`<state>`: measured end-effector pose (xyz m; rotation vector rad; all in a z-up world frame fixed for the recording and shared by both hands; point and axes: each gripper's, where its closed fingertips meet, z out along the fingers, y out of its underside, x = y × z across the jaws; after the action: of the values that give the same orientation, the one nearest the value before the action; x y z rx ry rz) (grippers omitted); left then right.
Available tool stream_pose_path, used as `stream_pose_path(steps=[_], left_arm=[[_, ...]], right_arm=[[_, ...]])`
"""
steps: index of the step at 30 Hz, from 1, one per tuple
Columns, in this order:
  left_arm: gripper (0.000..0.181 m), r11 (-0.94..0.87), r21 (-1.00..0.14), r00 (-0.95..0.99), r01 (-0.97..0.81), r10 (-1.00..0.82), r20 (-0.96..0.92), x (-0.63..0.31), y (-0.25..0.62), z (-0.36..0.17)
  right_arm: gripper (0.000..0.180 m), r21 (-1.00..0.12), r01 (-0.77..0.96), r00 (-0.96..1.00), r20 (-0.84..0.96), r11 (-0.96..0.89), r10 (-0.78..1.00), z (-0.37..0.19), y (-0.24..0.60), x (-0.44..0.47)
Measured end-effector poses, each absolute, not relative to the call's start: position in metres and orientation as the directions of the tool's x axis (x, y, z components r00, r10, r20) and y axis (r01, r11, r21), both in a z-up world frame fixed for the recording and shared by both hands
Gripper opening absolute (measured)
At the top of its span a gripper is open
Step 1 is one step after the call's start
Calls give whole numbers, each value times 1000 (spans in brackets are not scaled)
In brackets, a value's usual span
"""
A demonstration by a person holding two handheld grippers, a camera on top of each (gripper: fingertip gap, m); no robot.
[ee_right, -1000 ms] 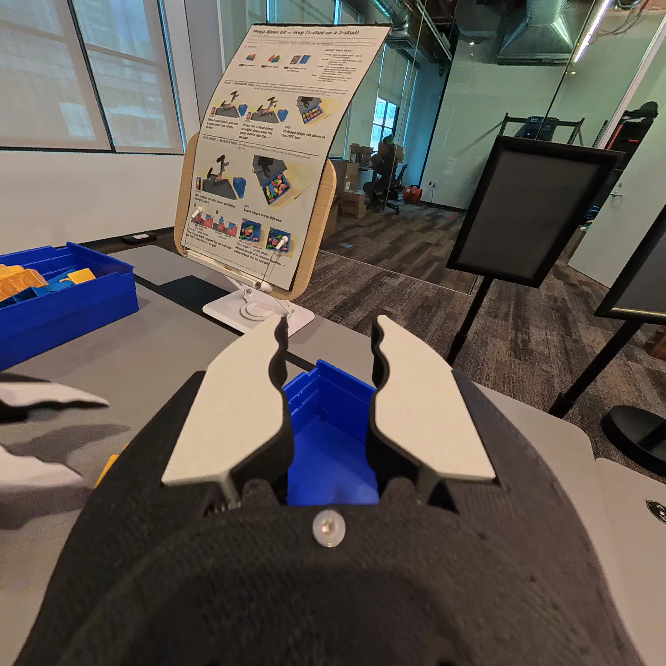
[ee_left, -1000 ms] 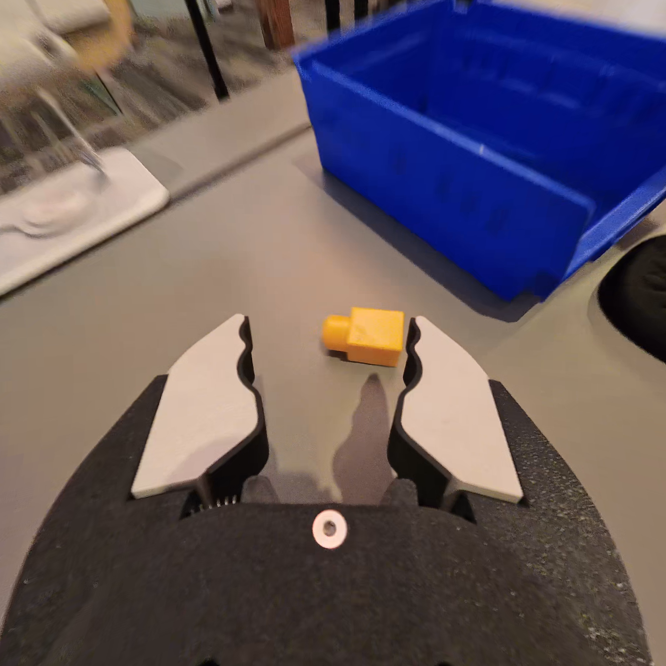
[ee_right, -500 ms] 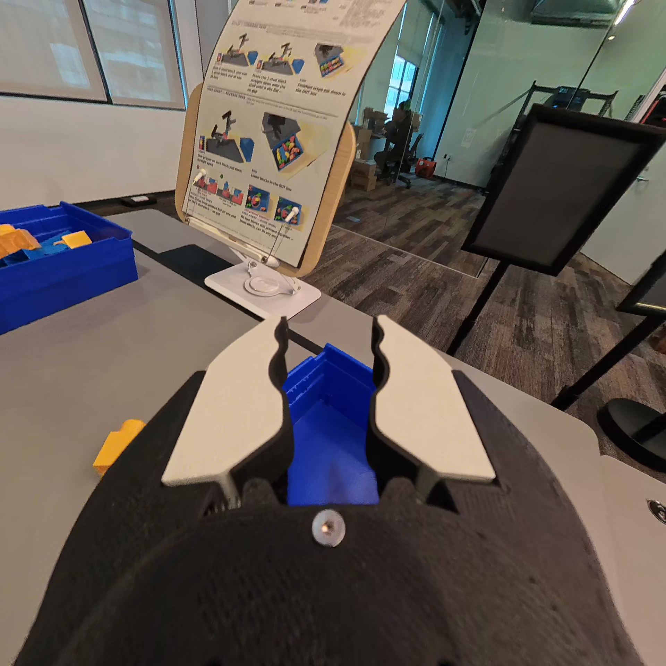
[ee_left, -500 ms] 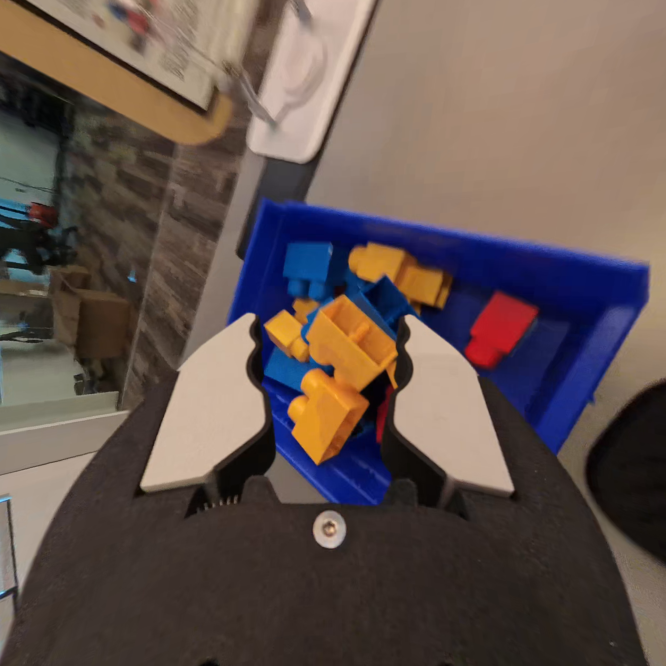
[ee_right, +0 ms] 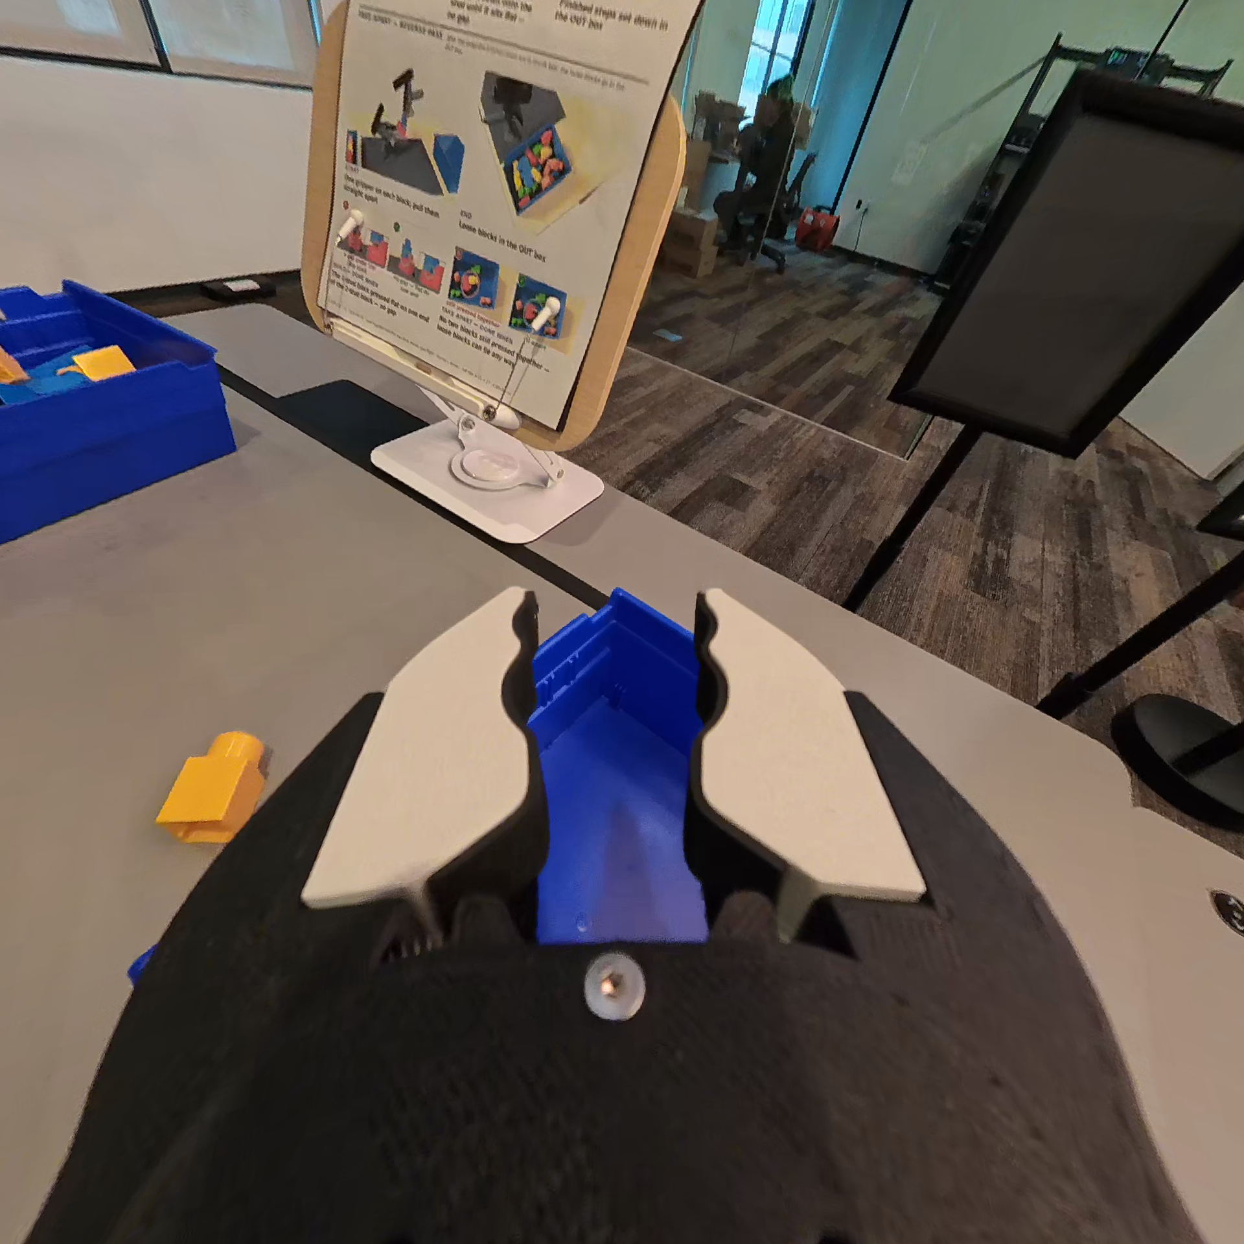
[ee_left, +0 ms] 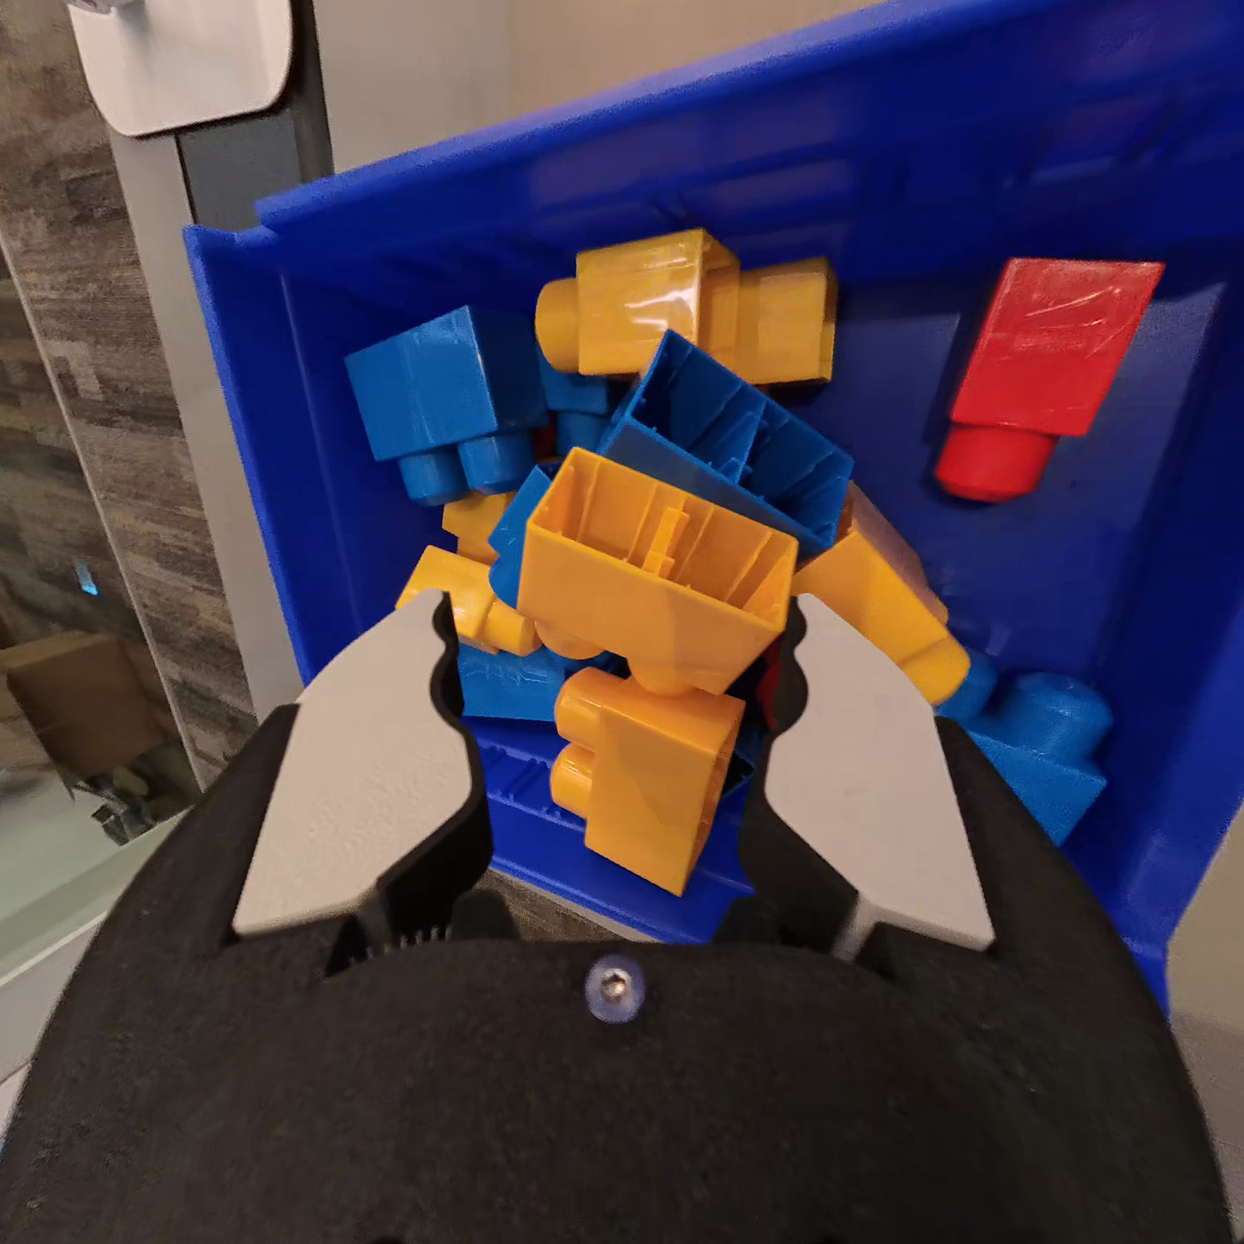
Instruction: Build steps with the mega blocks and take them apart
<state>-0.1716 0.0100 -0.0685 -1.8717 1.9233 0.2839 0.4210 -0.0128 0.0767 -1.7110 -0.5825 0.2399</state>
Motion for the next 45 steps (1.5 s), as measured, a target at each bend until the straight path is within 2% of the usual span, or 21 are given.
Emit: stream_pose_path(steps=[2,5,12,18,21,24,27,29,32,36,39,45], left_arm=[[92,81,-168,-4,-982,-910,-415,-169,12,-73],[80,95,-187,-26,-978,-939,-342,-165,8,-80],[78,74,-193,7,-978,-923,-385,-166,17,-73],[77,111,-247,27,-963,-868,-495,-142,5,-16],[78,219,-292,-18,-931,-827,-561,-94,-19,22],[78,353,-286,-118,-891,-787,-606,-35,-51,37],[78,454,-285,-222,-844,-780,-584,23,-81,20],[77,508,-245,-310,-826,-772,-555,54,-94,-9],[77,559,-145,-441,-817,-766,-467,84,-107,-66],[77,598,47,-572,-800,-737,-359,96,-112,-129],[77,647,73,-632,-759,-706,-319,107,-120,-153],[77,652,-4,-620,-758,-723,-305,125,-125,-152]], right_arm=[[45,-953,265,850,159,-147,502,69,-10,420],[45,-940,292,848,168,-178,502,59,-6,418],[45,-921,338,830,193,-196,523,48,-1,412],[45,-938,297,827,158,-181,540,55,-5,413],[45,-965,202,827,77,-168,556,69,-8,401],[45,-980,81,759,-58,-182,649,86,-19,360],[45,-967,29,622,-181,-254,762,89,-36,312],[45,-958,34,568,-217,-286,794,88,-44,295],[45,-956,55,552,-212,-289,807,85,-48,287],[45,-951,54,527,-231,-304,818,83,-50,286],[45,-945,42,508,-259,-324,821,81,-49,285],[45,-904,122,481,-308,-411,821,50,-42,271]])
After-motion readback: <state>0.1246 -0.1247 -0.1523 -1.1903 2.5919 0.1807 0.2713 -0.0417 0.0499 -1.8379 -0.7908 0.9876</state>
